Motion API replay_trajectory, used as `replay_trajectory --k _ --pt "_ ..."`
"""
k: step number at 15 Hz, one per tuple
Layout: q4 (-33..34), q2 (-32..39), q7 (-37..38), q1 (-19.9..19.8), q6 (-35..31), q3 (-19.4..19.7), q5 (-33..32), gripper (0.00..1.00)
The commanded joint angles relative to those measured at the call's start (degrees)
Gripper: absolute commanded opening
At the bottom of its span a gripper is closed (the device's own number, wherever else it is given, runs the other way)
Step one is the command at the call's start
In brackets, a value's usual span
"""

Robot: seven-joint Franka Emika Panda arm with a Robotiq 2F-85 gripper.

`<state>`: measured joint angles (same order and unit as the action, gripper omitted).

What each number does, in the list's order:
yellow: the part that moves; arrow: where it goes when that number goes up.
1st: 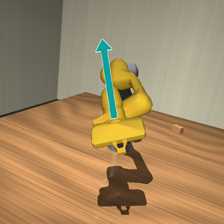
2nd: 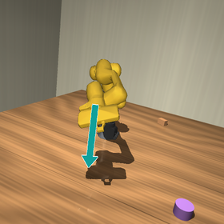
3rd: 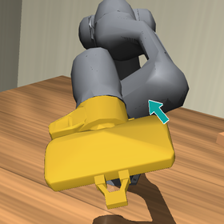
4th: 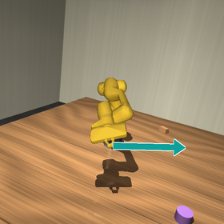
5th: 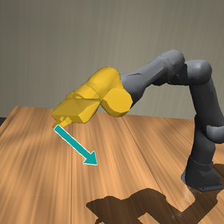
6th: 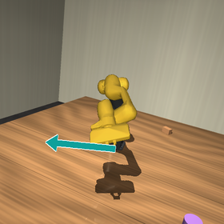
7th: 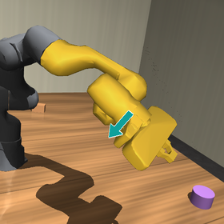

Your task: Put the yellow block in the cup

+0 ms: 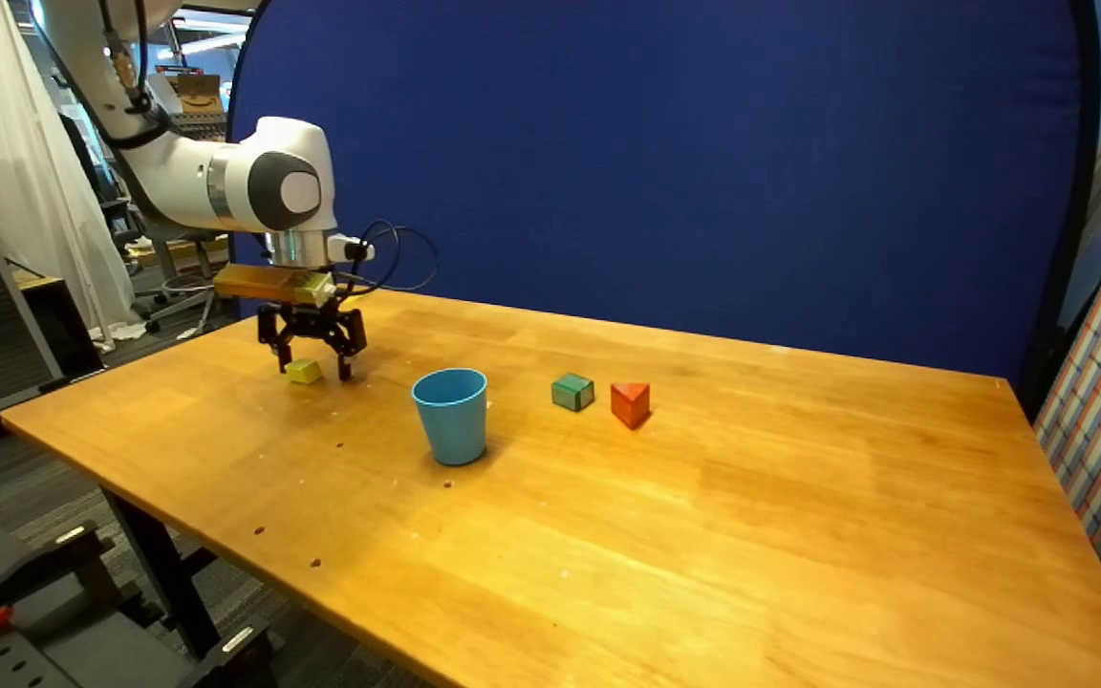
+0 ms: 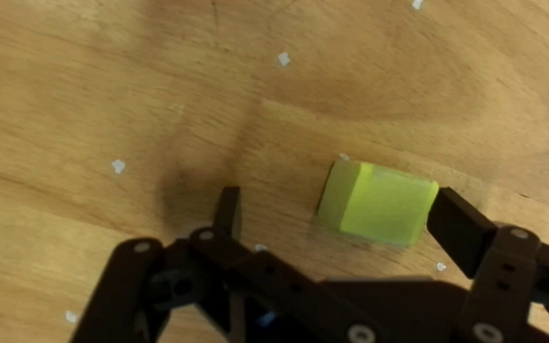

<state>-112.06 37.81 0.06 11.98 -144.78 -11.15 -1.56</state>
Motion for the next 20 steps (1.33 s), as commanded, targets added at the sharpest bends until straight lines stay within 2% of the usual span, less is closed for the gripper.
replay_trajectory --k 1,8,9,16,20 --pt "0.75 0.12 0.34 0.28 0.50 -0.34 1.60 0.73" --pt "-3.58 -5.32 5.19 0.20 0.42 1.71 1.55 0.18" --pt "-4.61 -6.93 6.76 0.27 0.56 2.53 1.33 0.15" --pt "-13.48 -19.21 15.95 -0.55 0.52 11.71 -2.33 0.17" --pt "-16.49 -23.37 19.96 -1.99 -0.19 15.72 -6.16 0.17"
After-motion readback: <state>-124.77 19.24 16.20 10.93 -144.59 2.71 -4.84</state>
